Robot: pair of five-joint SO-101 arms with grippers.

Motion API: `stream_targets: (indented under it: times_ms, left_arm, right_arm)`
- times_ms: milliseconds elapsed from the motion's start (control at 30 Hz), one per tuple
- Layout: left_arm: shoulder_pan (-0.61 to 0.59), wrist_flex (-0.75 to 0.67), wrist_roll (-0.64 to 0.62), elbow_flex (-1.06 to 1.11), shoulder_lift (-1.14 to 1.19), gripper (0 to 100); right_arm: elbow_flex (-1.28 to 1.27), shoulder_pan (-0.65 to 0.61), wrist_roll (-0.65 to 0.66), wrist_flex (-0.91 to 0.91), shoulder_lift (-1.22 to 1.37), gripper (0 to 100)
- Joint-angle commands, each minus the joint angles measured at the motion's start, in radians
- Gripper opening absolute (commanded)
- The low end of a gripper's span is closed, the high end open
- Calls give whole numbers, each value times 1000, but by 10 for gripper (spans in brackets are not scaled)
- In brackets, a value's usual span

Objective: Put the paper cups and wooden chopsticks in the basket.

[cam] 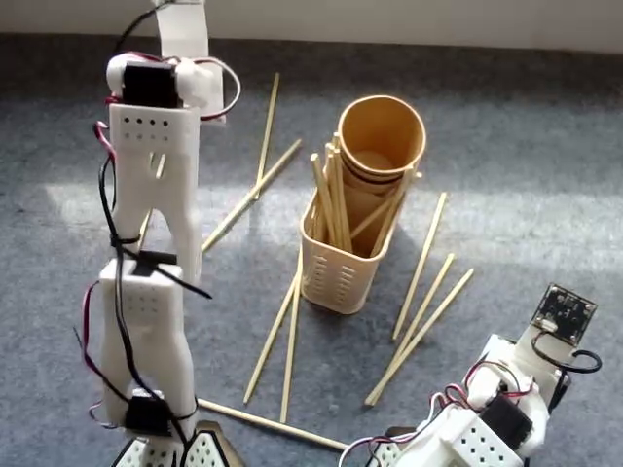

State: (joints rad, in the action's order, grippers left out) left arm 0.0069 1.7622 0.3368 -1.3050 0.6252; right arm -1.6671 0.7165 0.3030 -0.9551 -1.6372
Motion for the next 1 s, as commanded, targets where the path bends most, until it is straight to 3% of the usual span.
stream_targets:
  times_ms: [0,367,667,833,967]
  left_arm:
    - [68,3,-11,127,-239,4]
    - [294,-28,-23,487,-659,4]
    - [456,-359,-135,828,-905,4]
    - [596,-554,-77,1199,-1242,4]
    - [610,-786,-21,1561,-1449,4]
  right_arm:
    - [-130,-8,-6,-5,7,255]
    - [-130,-8,-6,-5,7,255]
    - [-130,-4,-6,-5,7,255]
    - [-130,-5,-6,-5,7,255]
    - [-130,-7,-6,-5,7,255]
